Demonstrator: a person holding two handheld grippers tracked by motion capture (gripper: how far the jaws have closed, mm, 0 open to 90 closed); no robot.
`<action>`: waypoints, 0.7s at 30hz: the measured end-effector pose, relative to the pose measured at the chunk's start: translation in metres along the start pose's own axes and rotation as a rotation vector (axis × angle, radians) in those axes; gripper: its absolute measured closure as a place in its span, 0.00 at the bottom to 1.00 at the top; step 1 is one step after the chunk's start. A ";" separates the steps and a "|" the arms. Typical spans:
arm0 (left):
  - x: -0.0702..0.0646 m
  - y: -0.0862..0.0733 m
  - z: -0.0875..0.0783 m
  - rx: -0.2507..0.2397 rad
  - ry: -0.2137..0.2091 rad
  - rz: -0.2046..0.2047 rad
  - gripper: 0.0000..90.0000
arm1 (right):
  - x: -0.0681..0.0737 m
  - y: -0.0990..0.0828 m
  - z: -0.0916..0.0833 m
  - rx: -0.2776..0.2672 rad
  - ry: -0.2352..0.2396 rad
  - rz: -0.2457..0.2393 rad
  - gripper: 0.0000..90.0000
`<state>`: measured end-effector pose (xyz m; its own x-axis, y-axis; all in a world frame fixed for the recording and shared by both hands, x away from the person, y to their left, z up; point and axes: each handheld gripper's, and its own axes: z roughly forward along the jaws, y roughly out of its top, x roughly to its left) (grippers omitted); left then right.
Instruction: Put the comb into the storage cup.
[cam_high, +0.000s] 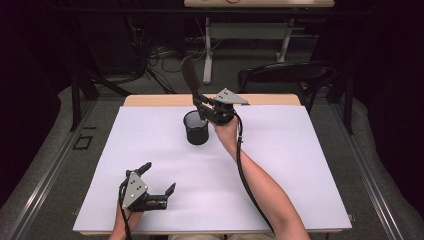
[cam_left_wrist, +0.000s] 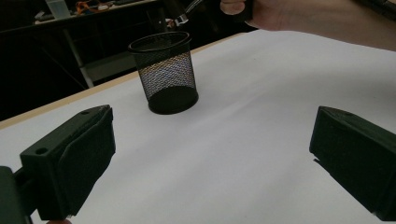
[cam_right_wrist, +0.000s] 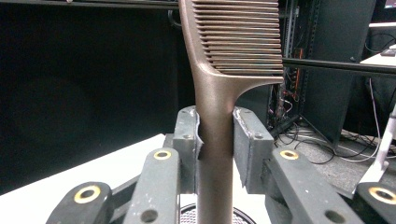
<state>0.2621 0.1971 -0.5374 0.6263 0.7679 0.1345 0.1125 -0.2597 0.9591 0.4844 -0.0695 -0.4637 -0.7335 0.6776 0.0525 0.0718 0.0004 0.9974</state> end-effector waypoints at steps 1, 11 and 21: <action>0.000 0.000 0.000 -0.001 0.000 0.000 0.00 | 0.000 -0.001 0.001 0.001 -0.001 0.000 0.81; 0.000 0.000 0.000 -0.001 0.000 0.000 0.00 | -0.001 -0.005 0.004 -0.001 0.003 0.006 0.81; 0.000 0.000 0.000 0.000 0.000 0.001 0.00 | -0.001 -0.010 0.008 0.008 0.004 0.007 0.81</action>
<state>0.2619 0.1974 -0.5373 0.6261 0.7679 0.1352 0.1122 -0.2603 0.9590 0.4897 -0.0643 -0.4741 -0.7355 0.6749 0.0600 0.0828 0.0016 0.9966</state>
